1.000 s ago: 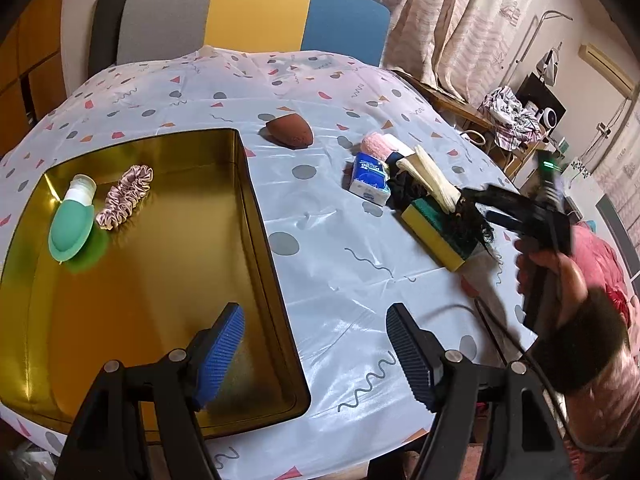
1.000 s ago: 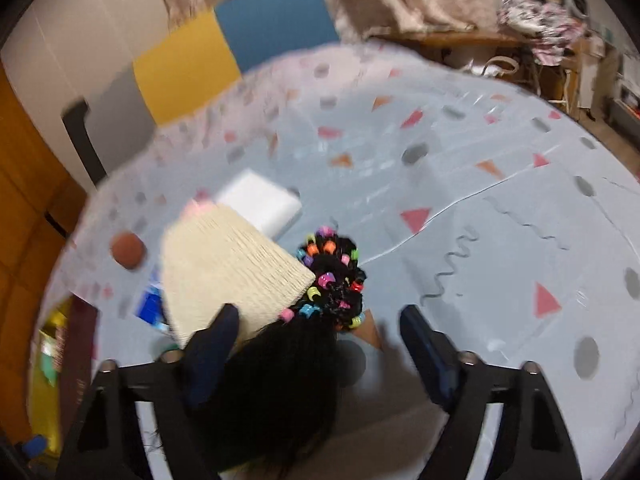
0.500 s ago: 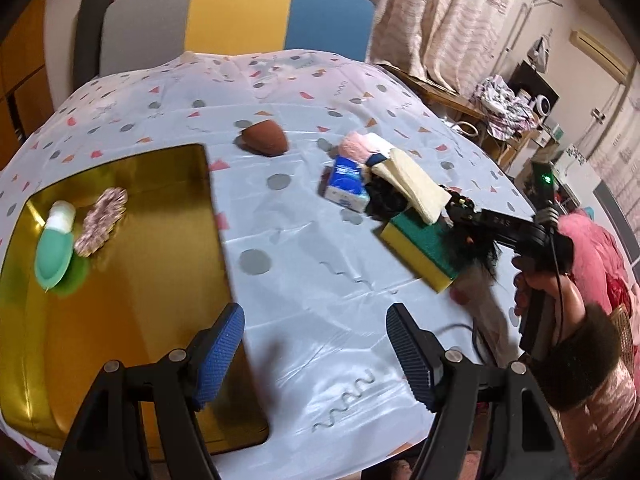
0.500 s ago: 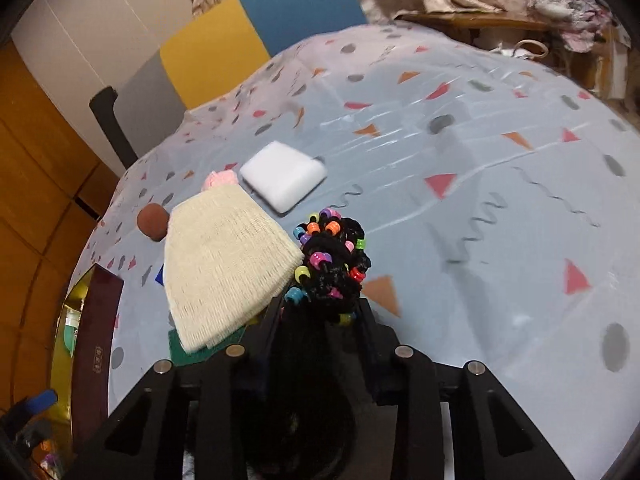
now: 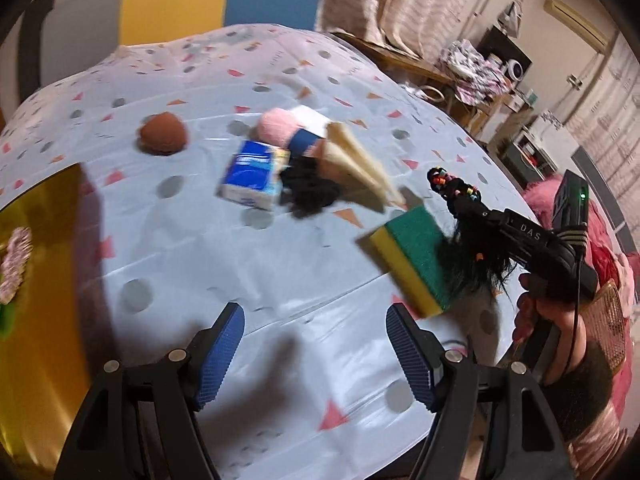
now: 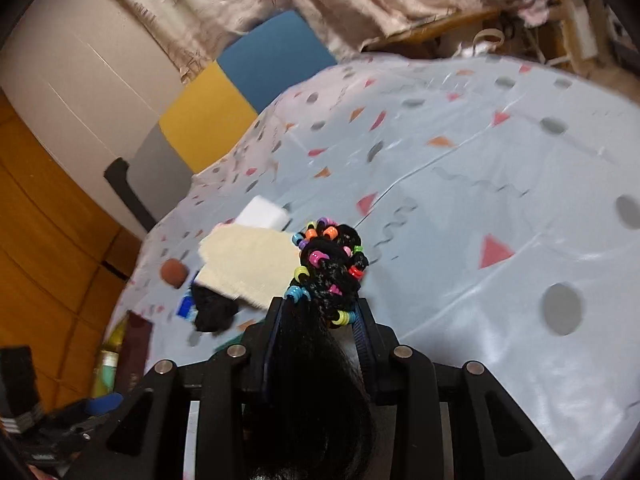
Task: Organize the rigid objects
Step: 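Grasp the green-yellow sponge with the left tool while the right tool holds the wig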
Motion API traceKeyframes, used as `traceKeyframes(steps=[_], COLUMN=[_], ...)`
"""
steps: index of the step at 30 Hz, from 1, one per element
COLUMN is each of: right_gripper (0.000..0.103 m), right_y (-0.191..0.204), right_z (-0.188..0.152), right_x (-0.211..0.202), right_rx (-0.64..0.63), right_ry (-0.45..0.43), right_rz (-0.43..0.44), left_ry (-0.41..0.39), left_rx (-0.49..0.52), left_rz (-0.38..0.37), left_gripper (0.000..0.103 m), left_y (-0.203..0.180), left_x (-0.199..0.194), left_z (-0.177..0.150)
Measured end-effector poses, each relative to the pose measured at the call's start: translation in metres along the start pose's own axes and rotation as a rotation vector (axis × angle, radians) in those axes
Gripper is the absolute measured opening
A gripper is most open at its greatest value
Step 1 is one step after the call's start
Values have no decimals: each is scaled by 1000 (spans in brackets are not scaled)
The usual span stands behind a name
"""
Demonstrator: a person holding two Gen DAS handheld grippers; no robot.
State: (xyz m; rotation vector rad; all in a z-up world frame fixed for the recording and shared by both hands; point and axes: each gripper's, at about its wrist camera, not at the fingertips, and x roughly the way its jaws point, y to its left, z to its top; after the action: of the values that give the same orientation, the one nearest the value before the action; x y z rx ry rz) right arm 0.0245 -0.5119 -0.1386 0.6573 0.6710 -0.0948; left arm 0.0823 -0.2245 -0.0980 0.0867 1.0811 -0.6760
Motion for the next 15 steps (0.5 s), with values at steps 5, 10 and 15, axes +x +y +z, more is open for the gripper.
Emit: traceKeyframes(steps=[5, 10, 15], right_gripper=[34, 34, 34], right_y=[-43, -57, -68], right_z=[8, 1, -8], right_x=[-16, -31, -54], right_rx=[217, 188, 165], right_ry=[-43, -52, -91], right_rz=[121, 41, -31], left_ry=[31, 111, 175], left_rx=[51, 52, 6], left_rz=[-34, -110, -141], left_gripper=[75, 75, 82], left_y=[-29, -62, -96], left_x=[23, 54, 80], left_z=[15, 27, 28])
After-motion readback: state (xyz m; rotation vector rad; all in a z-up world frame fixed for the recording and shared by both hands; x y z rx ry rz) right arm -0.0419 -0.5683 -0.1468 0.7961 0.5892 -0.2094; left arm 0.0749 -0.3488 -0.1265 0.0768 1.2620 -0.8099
